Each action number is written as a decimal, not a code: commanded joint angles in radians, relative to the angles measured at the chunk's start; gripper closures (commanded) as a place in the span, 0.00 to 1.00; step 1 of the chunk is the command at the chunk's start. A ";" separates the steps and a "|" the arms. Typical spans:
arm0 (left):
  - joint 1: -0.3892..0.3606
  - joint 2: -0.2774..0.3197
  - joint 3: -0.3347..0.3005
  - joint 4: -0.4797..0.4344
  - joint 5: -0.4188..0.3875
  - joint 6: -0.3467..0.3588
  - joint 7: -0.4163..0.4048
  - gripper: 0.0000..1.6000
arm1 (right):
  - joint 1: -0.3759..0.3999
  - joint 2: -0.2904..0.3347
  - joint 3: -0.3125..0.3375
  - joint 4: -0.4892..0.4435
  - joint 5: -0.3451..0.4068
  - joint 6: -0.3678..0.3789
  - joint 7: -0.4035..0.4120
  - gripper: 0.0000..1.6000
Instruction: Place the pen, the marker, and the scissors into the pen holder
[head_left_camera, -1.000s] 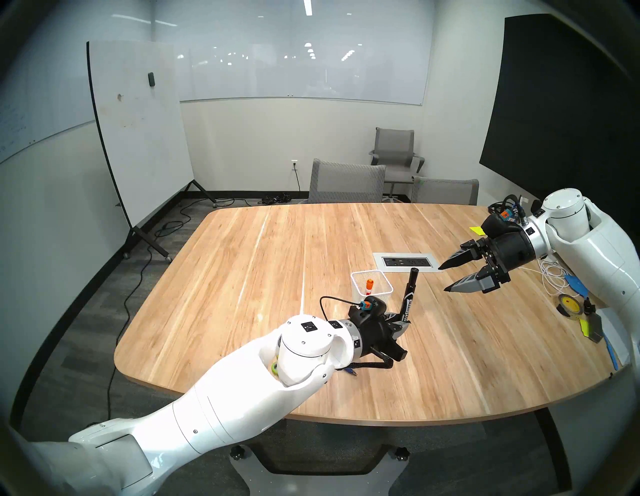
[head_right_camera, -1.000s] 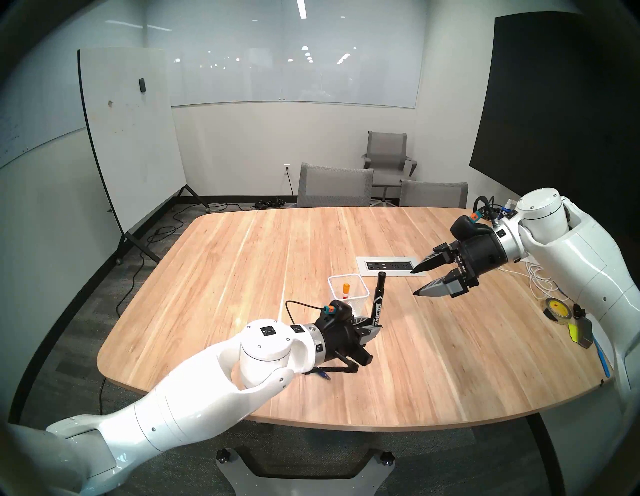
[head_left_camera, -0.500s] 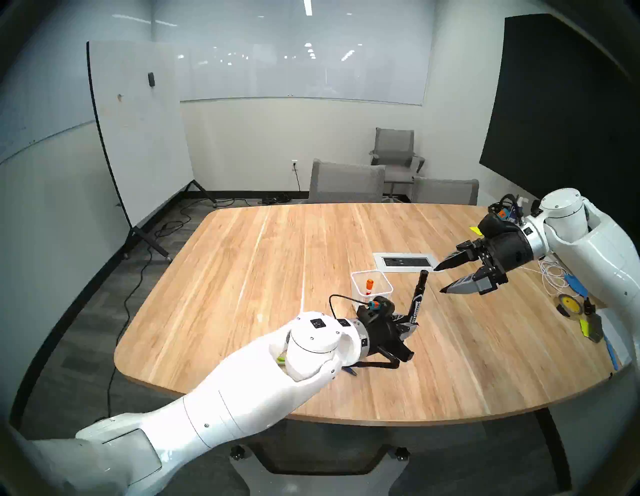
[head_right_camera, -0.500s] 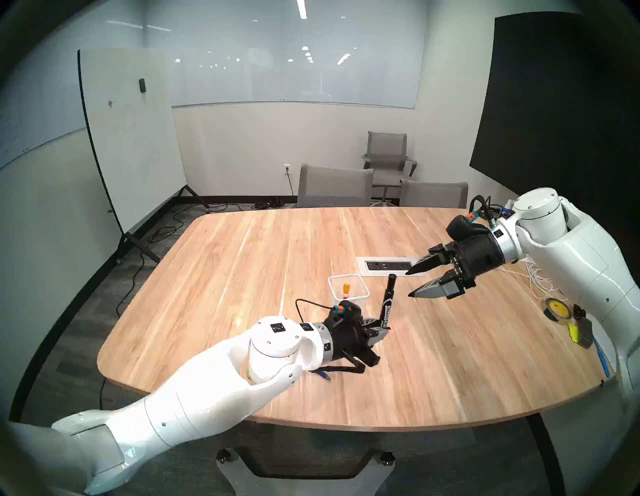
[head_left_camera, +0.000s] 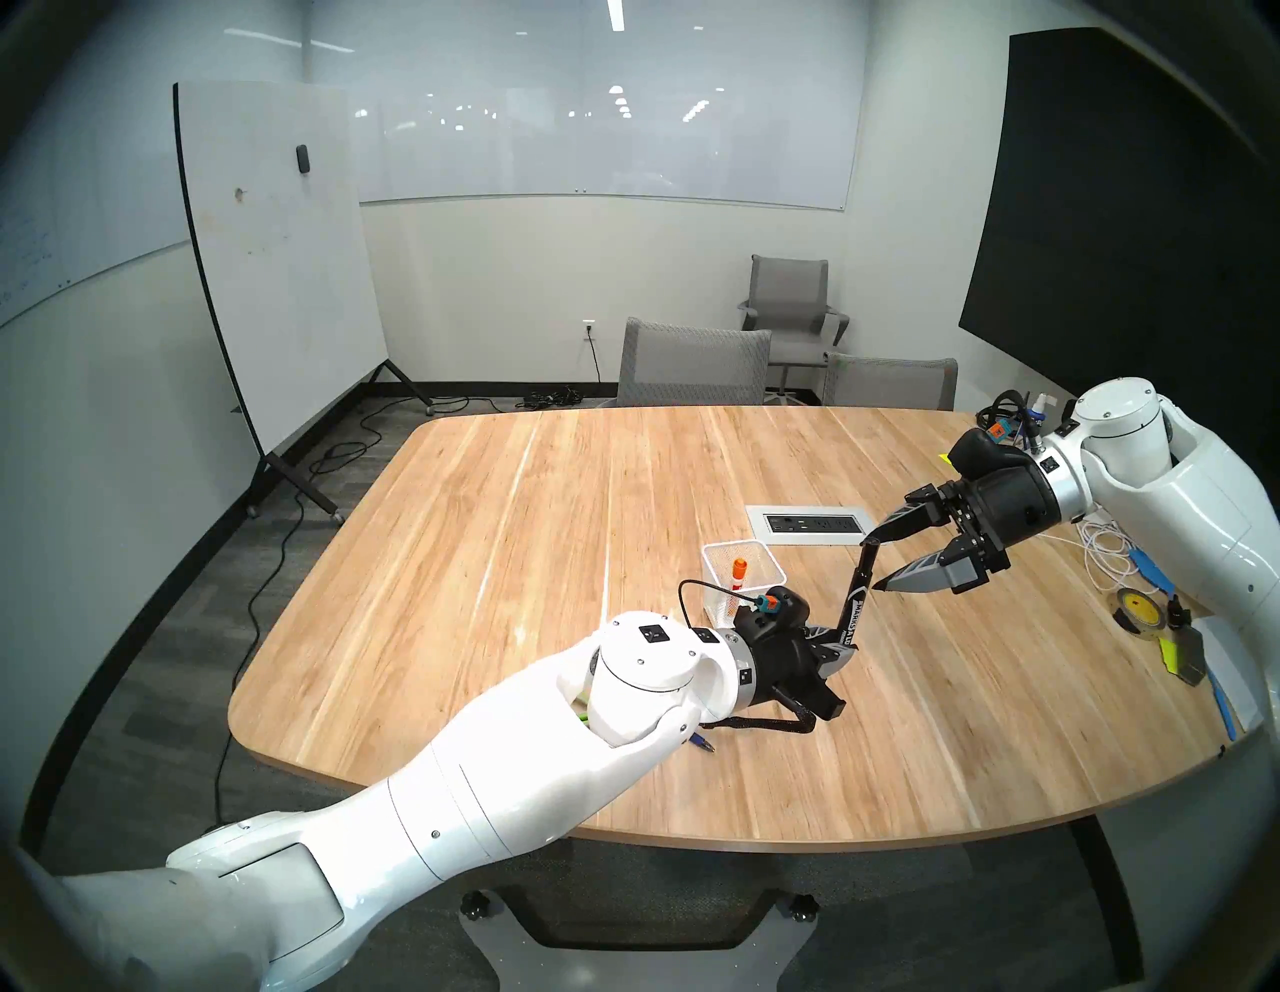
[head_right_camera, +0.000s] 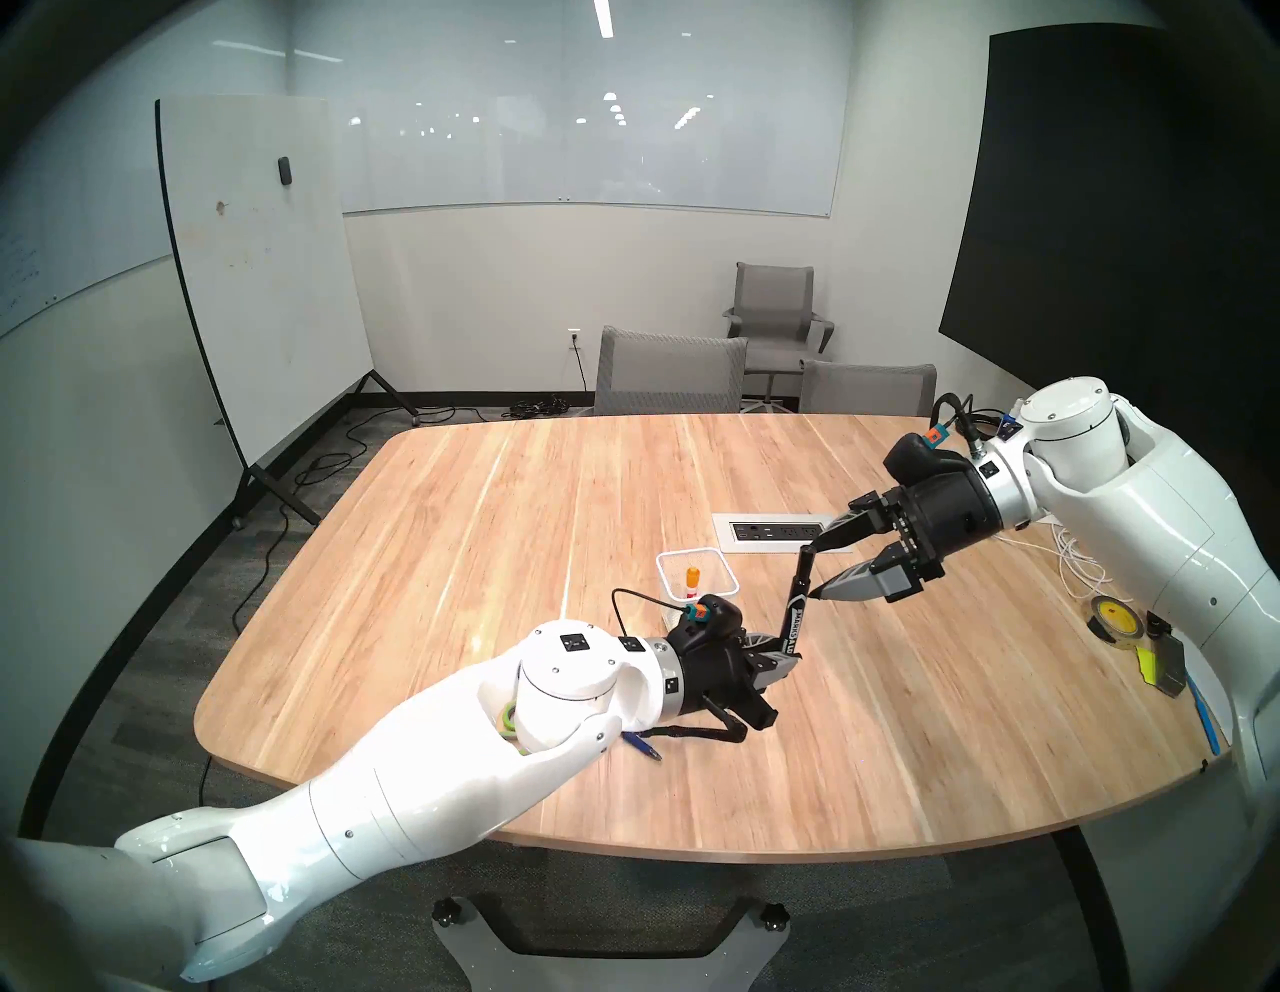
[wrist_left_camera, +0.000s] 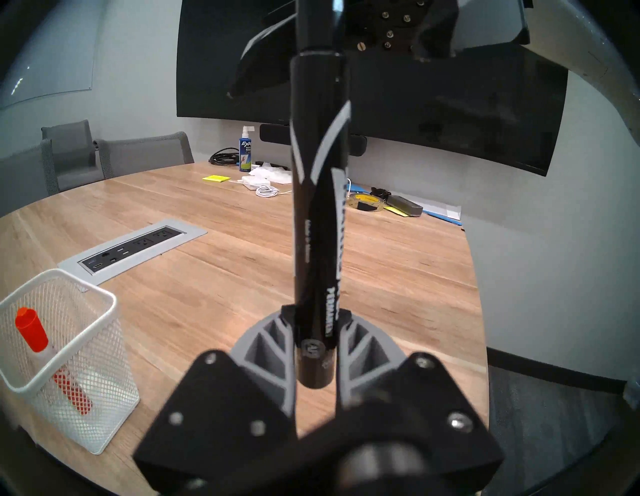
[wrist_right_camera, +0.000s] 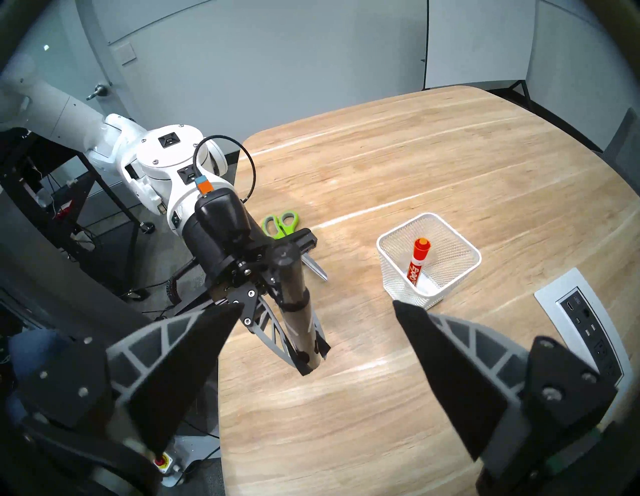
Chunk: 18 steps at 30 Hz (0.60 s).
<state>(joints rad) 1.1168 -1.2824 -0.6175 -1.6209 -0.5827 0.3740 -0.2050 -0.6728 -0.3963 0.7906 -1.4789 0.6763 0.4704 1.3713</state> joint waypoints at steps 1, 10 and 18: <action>-0.036 -0.042 -0.004 0.004 -0.001 -0.014 -0.013 1.00 | 0.029 0.006 -0.005 -0.007 0.021 -0.007 0.100 0.00; -0.050 -0.059 -0.005 0.034 0.001 -0.027 -0.027 1.00 | 0.039 0.008 -0.018 -0.010 0.029 -0.010 0.101 0.00; -0.066 -0.081 -0.006 0.060 0.004 -0.043 -0.036 1.00 | 0.043 0.010 -0.025 -0.010 0.034 -0.010 0.102 0.00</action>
<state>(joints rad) 1.0816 -1.3219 -0.6180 -1.5639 -0.5817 0.3548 -0.2370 -0.6568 -0.3938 0.7646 -1.4884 0.6943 0.4590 1.3801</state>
